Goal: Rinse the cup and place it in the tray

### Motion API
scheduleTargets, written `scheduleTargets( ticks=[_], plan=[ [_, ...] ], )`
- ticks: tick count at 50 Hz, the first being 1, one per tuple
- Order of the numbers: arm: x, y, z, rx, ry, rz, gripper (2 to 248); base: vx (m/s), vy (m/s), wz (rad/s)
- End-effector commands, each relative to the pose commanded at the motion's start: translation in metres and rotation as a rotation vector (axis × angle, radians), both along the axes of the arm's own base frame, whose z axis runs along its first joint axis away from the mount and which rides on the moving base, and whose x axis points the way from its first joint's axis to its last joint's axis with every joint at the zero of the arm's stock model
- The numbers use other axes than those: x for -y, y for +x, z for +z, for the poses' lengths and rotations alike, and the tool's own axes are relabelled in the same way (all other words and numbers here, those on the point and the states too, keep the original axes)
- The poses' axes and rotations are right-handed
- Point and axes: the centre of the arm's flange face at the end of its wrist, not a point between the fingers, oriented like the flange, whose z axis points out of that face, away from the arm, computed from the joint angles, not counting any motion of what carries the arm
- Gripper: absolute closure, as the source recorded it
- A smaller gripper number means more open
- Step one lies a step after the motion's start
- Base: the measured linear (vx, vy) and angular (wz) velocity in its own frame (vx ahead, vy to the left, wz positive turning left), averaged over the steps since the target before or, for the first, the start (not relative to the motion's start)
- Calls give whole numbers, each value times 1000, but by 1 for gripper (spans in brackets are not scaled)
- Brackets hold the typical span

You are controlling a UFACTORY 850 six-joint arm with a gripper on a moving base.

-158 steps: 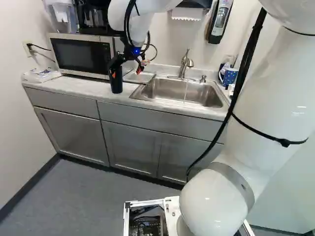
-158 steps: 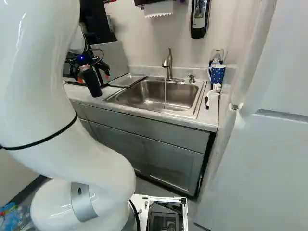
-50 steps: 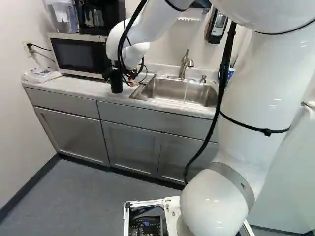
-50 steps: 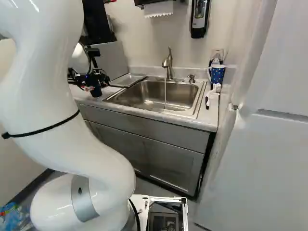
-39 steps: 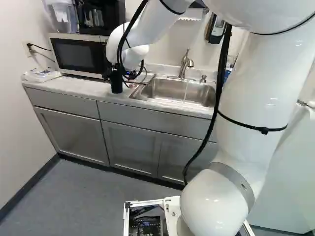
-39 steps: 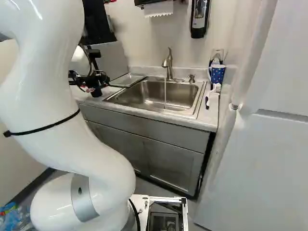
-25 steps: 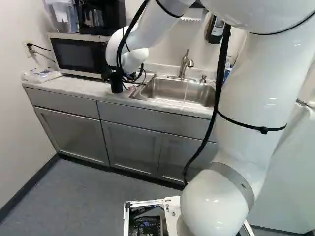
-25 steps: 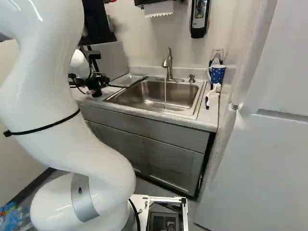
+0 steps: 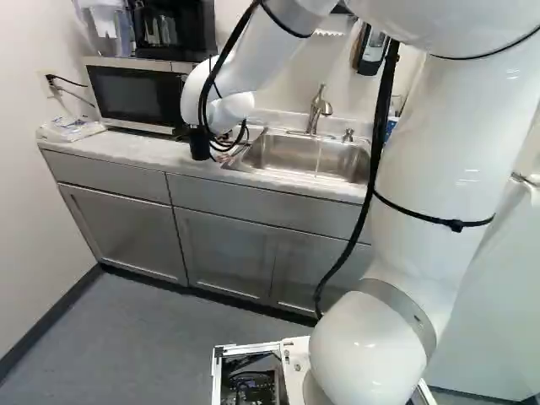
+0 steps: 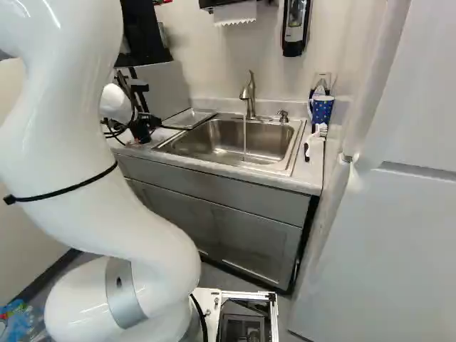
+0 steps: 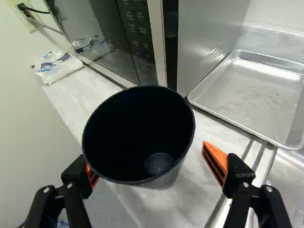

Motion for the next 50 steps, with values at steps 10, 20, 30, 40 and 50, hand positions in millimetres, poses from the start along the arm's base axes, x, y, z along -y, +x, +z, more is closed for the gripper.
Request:
scheduleTargets(
  ticks=[10, 20, 30, 40, 50],
  plan=[
    [0, -9, -7, 26, 17, -5, 3, 0, 0, 0],
    [1, -13, -14, 52, 34, -16, 3, 0, 0, 0],
    [0, -9, -16, 88, 56, -32, 3, 0, 0, 0],
    [0, -7, -11, 135, 83, -48, 3, 0, 0, 0],
    [1, -6, -9, 156, 95, -55, 3, 0, 0, 0]
  ],
)
